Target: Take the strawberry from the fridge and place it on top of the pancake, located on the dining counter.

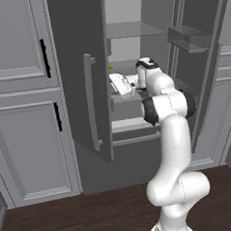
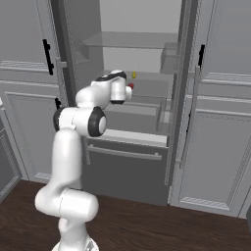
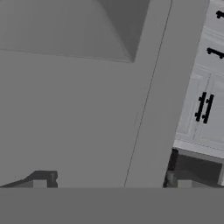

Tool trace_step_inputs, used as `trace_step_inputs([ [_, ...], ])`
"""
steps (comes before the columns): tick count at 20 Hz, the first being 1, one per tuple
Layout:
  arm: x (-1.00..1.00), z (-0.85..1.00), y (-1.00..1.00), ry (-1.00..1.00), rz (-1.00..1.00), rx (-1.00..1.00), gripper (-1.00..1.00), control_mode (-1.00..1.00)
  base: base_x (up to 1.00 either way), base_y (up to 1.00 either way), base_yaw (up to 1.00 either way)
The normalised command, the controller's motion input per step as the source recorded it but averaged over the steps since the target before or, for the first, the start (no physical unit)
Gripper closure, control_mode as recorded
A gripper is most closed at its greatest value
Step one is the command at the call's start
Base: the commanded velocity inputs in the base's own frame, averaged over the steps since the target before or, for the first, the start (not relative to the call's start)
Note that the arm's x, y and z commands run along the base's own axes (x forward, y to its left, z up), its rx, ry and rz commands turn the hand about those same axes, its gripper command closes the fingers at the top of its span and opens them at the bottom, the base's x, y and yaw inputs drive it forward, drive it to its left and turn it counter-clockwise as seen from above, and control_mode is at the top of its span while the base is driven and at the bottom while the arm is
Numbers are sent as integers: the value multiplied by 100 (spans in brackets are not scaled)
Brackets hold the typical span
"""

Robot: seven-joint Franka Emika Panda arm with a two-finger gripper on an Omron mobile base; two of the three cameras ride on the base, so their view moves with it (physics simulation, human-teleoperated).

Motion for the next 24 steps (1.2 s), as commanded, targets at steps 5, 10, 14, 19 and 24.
trace_step_inputs([
  [5,-1,-1,84,0,1,0,-100,-100,0,0,0],
  [10,-19,-1,88,0,0,0,-100,-100,0,0,0],
  [14,-29,0,93,0,0,-3,-100,-100,0,0,0],
  [19,-13,0,78,0,-4,-6,-100,-100,0,0,0],
  [24,-1,0,47,0,-9,-7,-100,-100,0,0,0],
])
